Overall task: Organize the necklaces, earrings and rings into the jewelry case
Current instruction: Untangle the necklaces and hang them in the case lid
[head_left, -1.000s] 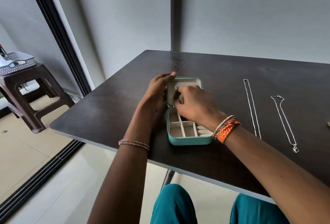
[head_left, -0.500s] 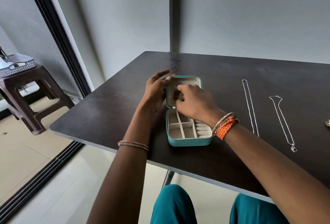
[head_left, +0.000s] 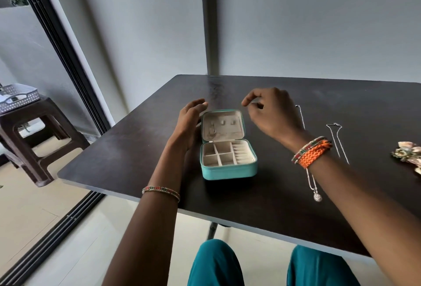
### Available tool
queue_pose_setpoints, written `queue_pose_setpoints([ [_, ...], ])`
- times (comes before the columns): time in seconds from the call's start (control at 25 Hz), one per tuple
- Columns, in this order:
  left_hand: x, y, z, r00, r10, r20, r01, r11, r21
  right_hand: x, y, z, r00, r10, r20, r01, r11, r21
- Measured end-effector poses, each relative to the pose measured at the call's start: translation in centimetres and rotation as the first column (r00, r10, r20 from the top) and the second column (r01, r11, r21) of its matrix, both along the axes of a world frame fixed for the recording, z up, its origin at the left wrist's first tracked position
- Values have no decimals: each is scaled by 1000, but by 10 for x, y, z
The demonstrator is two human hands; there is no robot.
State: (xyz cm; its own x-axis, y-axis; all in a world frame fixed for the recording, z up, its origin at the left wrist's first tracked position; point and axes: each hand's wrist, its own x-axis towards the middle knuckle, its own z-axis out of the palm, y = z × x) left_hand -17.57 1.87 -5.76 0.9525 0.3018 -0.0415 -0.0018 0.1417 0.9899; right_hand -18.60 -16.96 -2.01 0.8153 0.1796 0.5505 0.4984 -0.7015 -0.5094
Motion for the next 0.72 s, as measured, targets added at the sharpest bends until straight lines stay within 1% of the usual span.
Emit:
queue_pose_setpoints([
  [0.08,-2,2,6,998,9,65,-19,987,158,5,-25,5,998,-63,18,63,998,-20],
  [0.2,-7,-16,35,976,-55,212,-39,909,415,14,-76,7,989,-148,12,149,988,-46],
  [0.28,-8,-41,62,949,-136,285,-40,844,535,21,-111,2,977,-213,-5,212,976,-50],
  [0.36,-5,-73,86,931,-197,307,-40,782,622,33,-137,-7,968,-247,-49,246,969,-39],
  [0.4,-2,-95,93,924,-228,307,-19,775,631,41,-147,-12,967,-241,-79,239,970,-36],
  [0.48,4,-141,95,912,-304,276,87,800,593,55,-159,-23,966,-218,-137,211,976,-61],
  [0.56,13,-180,77,916,-346,204,178,805,565,63,-164,-35,957,-225,-184,210,973,-100],
  [0.64,28,-200,47,945,-303,126,178,797,577,69,-165,-44,947,-244,-209,221,967,-127],
  [0.72,40,-203,23,968,-237,81,147,797,585,71,-164,-49,949,-246,-197,215,962,-167],
])
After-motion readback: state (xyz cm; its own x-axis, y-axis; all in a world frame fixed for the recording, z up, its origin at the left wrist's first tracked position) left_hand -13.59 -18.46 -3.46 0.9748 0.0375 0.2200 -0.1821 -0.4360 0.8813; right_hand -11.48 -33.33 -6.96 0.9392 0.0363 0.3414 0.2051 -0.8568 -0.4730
